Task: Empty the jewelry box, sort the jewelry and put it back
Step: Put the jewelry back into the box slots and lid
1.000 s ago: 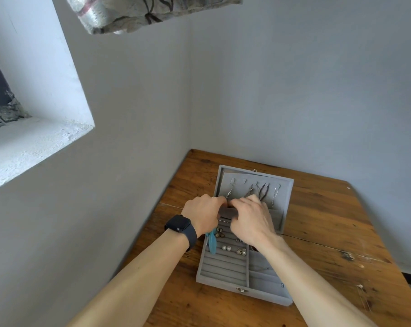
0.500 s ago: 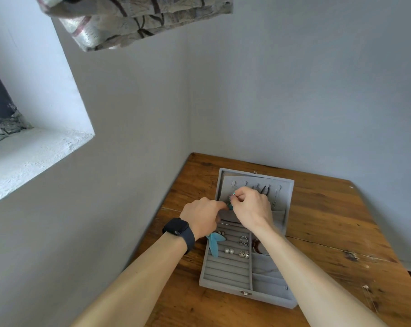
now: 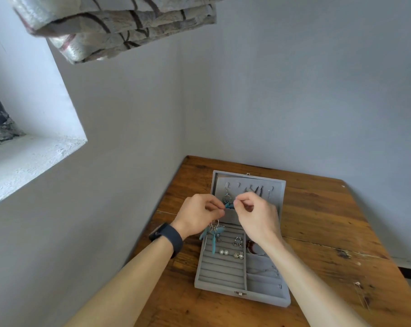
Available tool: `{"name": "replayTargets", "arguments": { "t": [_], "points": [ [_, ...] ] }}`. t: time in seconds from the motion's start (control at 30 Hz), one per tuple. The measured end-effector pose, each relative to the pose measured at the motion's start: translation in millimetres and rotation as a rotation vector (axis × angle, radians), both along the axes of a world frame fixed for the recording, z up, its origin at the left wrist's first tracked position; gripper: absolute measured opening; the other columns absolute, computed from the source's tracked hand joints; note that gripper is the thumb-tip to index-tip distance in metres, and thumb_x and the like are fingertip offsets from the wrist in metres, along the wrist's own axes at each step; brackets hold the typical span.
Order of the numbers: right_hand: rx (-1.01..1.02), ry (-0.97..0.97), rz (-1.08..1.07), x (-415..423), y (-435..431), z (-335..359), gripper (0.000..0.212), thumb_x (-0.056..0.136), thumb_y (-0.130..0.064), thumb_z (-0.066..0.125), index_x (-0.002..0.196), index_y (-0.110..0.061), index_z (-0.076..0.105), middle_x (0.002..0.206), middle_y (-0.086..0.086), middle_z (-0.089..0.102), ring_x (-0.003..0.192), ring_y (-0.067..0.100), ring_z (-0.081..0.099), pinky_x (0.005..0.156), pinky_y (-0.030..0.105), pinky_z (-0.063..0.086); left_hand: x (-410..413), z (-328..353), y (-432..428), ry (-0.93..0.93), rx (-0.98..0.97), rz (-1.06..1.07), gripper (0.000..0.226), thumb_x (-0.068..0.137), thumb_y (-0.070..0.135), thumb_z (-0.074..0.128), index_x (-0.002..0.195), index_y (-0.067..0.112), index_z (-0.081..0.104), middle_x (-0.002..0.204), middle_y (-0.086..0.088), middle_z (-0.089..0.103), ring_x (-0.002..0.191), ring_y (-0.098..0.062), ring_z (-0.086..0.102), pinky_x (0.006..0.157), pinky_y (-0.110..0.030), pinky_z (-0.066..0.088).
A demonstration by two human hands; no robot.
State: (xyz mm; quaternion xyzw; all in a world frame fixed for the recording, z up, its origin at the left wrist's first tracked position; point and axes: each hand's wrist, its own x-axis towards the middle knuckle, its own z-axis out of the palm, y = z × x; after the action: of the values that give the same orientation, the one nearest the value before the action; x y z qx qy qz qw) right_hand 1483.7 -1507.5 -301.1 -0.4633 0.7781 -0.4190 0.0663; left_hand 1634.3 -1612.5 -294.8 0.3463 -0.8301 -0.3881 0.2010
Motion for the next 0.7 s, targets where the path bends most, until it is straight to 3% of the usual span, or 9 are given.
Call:
{"name": "replayTargets", "arguments": {
  "t": [0.13, 0.23, 0.33, 0.43, 0.57, 0.7],
  "points": [
    [0.085, -0.449, 0.246, 14.3, 24.0, 4.4, 0.022, 0.090, -0.058, 0.060, 0.107, -0.044, 0.065, 0.098, -0.034, 0.068, 0.094, -0.021, 0.058, 0.075, 0.009, 0.042, 1.5, 20.6, 10.0, 0.238, 0.277, 0.050, 0.006, 0.088, 0.024, 0.075, 0.094, 0.022, 0.074, 0.085, 0.004, 0.076, 0.077, -0.007, 0.070, 0.064, -0.021, 0.053],
    [0.066, -0.555, 0.322, 22.1, 32.9, 9.4, 0.029, 0.088, -0.059, 0.063, 0.114, -0.045, 0.062, 0.106, -0.033, 0.068, 0.100, -0.019, 0.059, 0.082, 0.014, 0.046, -0.1, 34.2, 22.2, 0.317, 0.435, 0.072, 0.010, 0.089, 0.024, 0.074, 0.099, 0.022, 0.074, 0.094, 0.001, 0.077, 0.085, -0.012, 0.071, 0.067, -0.020, 0.055],
    [-0.003, -0.498, 0.252, 24.9, 39.2, 15.7, 0.020, 0.094, -0.041, 0.065, 0.114, -0.038, 0.065, 0.104, -0.021, 0.072, 0.097, -0.012, 0.063, 0.086, 0.018, 0.052, -0.3, 43.9, 33.4, 0.338, 0.524, 0.076, 0.017, 0.090, 0.024, 0.072, 0.107, 0.025, 0.073, 0.098, 0.004, 0.078, 0.091, -0.009, 0.072, 0.073, -0.024, 0.056],
    [-0.071, -0.444, 0.220, 24.0, 49.7, 19.4, 0.015, 0.096, -0.030, 0.064, 0.109, -0.029, 0.071, 0.098, -0.017, 0.073, 0.093, -0.007, 0.066, 0.078, 0.014, 0.052, 2.2, 50.6, 40.6, 0.330, 0.568, 0.094, 0.022, 0.090, 0.026, 0.072, 0.111, 0.027, 0.072, 0.101, 0.008, 0.077, 0.093, -0.007, 0.072, 0.083, -0.031, 0.052],
    [-0.216, -0.204, 0.083, 27.7, 68.2, 17.6, 0.013, 0.092, -0.025, 0.071, 0.104, -0.025, 0.074, 0.095, -0.017, 0.072, 0.088, -0.002, 0.067, 0.072, 0.011, 0.054, 4.5, 57.7, 51.3, 0.310, 0.609, 0.126, 0.020, 0.086, 0.028, 0.076, 0.105, 0.030, 0.076, 0.099, 0.008, 0.077, 0.089, -0.010, 0.072, 0.076, -0.029, 0.047],
    [-0.375, 0.018, 0.056, 31.3, 82.6, 17.5, 0.015, 0.087, -0.018, 0.076, 0.101, -0.018, 0.077, 0.102, -0.013, 0.069, 0.093, 0.001, 0.065, 0.080, 0.015, 0.053, 2.1, 64.6, 63.6, 0.279, 0.458, 0.161, 0.011, 0.081, 0.028, 0.080, 0.091, 0.032, 0.079, 0.088, 0.010, 0.077, 0.075, -0.004, 0.070, 0.069, -0.025, 0.048]
  ]
}}
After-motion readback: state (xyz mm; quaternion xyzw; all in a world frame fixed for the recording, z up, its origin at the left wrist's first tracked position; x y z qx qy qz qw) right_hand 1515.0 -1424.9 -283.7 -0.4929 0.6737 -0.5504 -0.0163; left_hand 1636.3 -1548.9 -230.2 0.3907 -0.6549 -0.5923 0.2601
